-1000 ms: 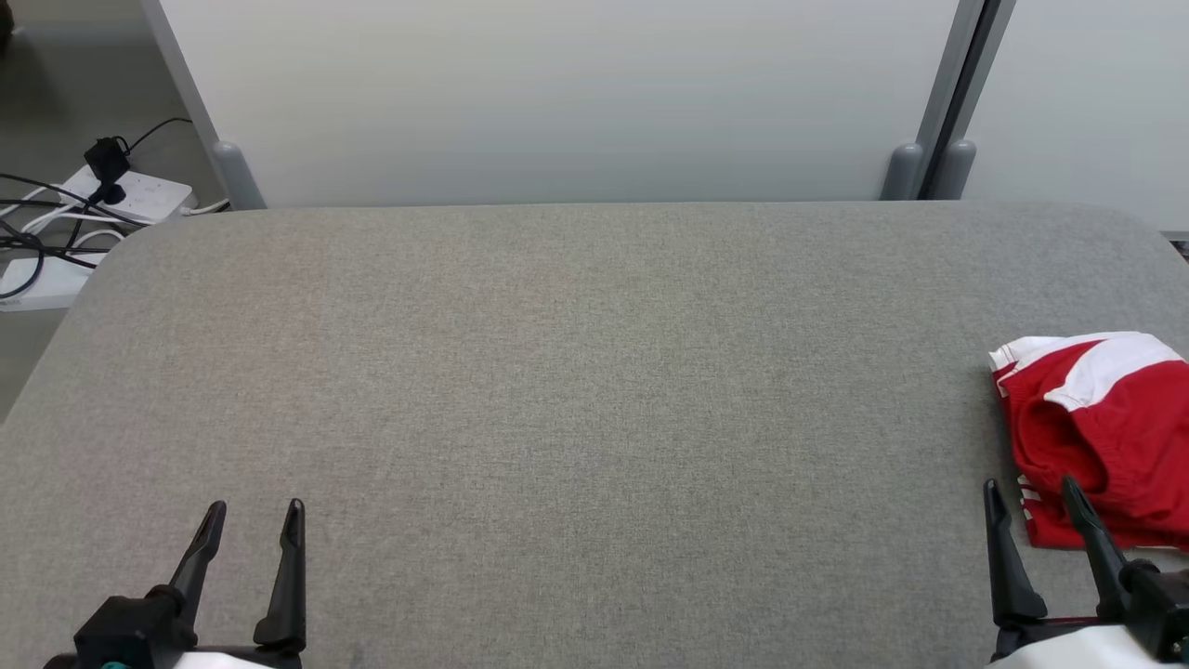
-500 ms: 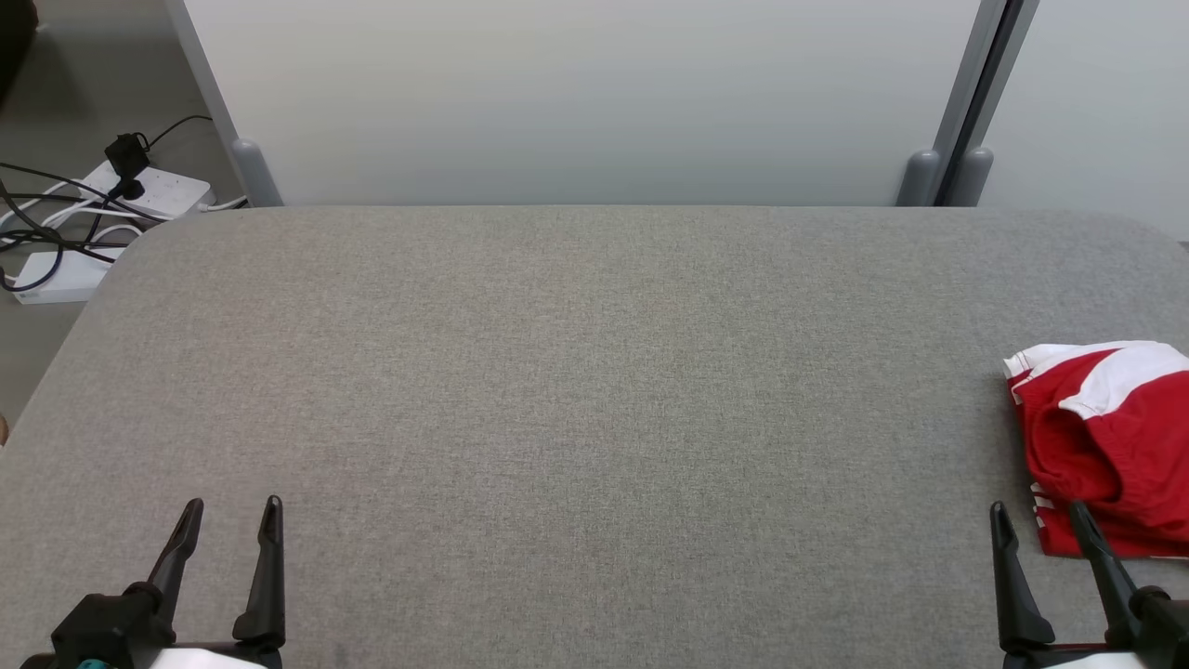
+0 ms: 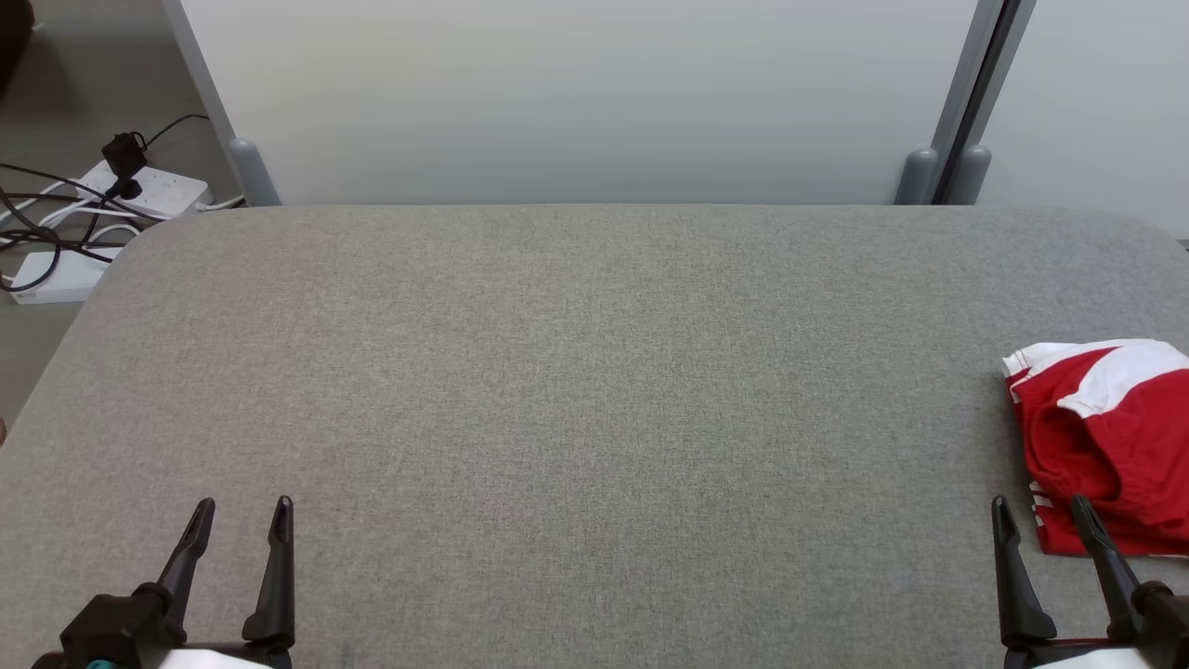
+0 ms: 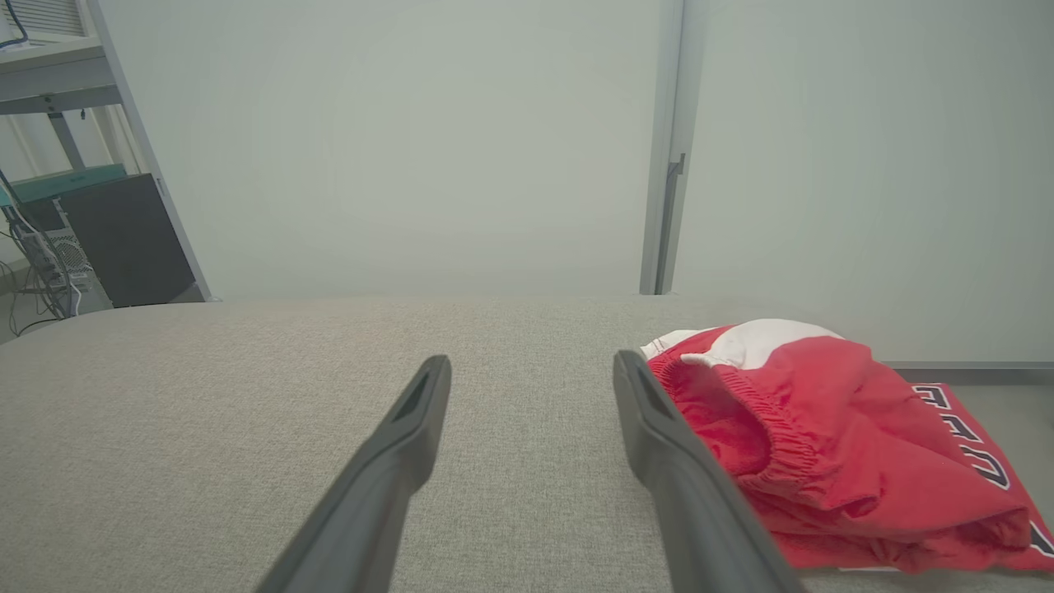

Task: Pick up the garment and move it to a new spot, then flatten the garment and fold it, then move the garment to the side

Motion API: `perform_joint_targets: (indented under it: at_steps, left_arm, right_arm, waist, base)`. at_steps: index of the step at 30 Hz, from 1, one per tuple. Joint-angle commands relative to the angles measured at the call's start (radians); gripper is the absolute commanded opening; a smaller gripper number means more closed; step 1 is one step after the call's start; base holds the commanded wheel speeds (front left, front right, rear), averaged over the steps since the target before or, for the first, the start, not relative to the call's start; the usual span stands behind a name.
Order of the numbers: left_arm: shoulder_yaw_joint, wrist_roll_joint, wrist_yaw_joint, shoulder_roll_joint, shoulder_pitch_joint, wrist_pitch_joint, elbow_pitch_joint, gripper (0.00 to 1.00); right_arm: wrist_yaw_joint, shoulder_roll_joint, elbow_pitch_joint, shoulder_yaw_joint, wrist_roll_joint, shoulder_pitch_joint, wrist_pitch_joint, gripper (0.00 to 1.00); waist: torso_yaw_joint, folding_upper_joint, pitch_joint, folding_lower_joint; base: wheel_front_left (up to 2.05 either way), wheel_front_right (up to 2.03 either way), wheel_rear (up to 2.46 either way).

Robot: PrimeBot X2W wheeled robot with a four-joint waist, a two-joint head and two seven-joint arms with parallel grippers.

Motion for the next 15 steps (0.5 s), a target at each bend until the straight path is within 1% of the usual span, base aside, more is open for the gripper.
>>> perform_joint_targets:
  at_steps: [1, 4, 5, 9, 13, 15]
  left_arm:
    - [0.046, 0.016, -0.005, 0.019, -0.026, -0.013, -0.019, 1.0]
    - [0.049, 0.026, -0.001, 0.017, -0.03, -0.013, -0.022, 1.0]
    - [0.002, 0.014, 0.0, -0.011, 0.0, 0.001, 0.004, 0.0]
    - [0.004, -0.009, -0.006, -0.032, 0.0, 0.009, 0.019, 0.0]
    - [0.016, -0.045, -0.017, -0.042, -0.005, 0.02, 0.025, 0.0]
    - [0.022, -0.062, -0.023, -0.047, -0.009, 0.025, 0.029, 0.0]
  right_arm:
    - [0.0, -0.012, -0.032, 0.021, 0.0, -0.014, 0.001, 1.0]
    - [0.0, -0.012, -0.032, 0.026, 0.007, -0.016, 0.004, 1.0]
    - [0.0, 0.001, 0.004, 0.001, 0.003, 0.0, 0.0, 0.0]
    - [0.0, 0.004, 0.018, 0.005, 0.036, -0.001, 0.003, 0.0]
    - [0.0, 0.001, 0.023, 0.006, 0.088, -0.009, 0.013, 0.0]
    - [0.0, -0.001, 0.026, 0.006, 0.113, -0.012, 0.017, 0.0]
  waist:
    - [0.0, -0.0001, 0.0, 0.0]
    - [0.002, -0.0001, 0.0, 0.0]
    - [0.001, -0.0001, 0.0, 0.0]
    - [0.001, -0.0001, 0.0, 0.0003]
    - [0.0, -0.0001, -0.001, 0.0022]
    - [-0.001, -0.0001, -0.001, 0.0012]
  base:
    - [0.0, 0.0, 0.0]
    - [0.0, 0.0, 0.0]
    - [0.0, 0.0, 0.0]
    - [0.0, 0.0, 0.0]
    - [0.0, 0.0, 0.0]
    - [0.0, 0.0, 0.0]
